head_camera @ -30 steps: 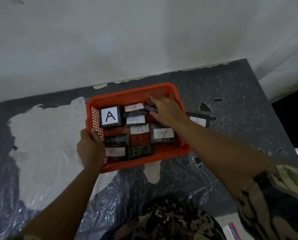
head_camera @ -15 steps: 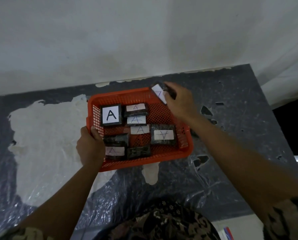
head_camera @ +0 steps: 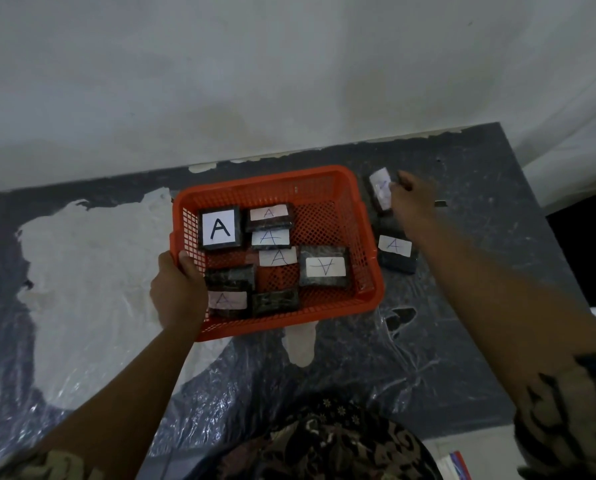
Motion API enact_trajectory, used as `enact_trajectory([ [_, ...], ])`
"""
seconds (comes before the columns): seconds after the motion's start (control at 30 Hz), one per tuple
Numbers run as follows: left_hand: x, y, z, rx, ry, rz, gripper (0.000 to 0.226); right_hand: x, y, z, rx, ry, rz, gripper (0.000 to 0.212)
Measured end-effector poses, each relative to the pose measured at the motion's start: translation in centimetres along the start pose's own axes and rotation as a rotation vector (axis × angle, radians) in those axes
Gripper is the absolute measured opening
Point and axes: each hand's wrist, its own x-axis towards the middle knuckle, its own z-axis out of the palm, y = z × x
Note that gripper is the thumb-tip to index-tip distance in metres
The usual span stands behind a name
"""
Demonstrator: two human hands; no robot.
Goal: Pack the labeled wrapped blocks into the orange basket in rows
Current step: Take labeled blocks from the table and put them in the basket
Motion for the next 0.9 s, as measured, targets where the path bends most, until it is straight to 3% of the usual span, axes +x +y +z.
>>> enact_trajectory([
  [0.13,0.0,0.0,-0.1,0.006,-0.004,-0.001,0.043,0.4,1.7,0.1,-0.199,-0.101,-0.021,0.043],
  [0.37,0.0,0.2,-0.1,0.015,-0.011,-0.021,0.043,1.5,2.4,0.8,-0.408,-0.041,-0.015,0.040],
  [0.57,0.1,0.1,0.0,0.011,-0.015,-0.021,0.044,0.8,2.6,1.0,-0.374,-0.111,0.035,0.044],
  [0.77,0.1,-0.1,0.0,0.001,-0.015,-0.002,0.042,-2.0,-2.3,2.6,-0.391,0.121,-0.355,0.037],
  [0.9,-0.3,0.1,-0.2,-0.006,-0.030,0.091,0.050,-5.5,-5.3,5.0,-0.321,0.149,-0.589,0.029],
])
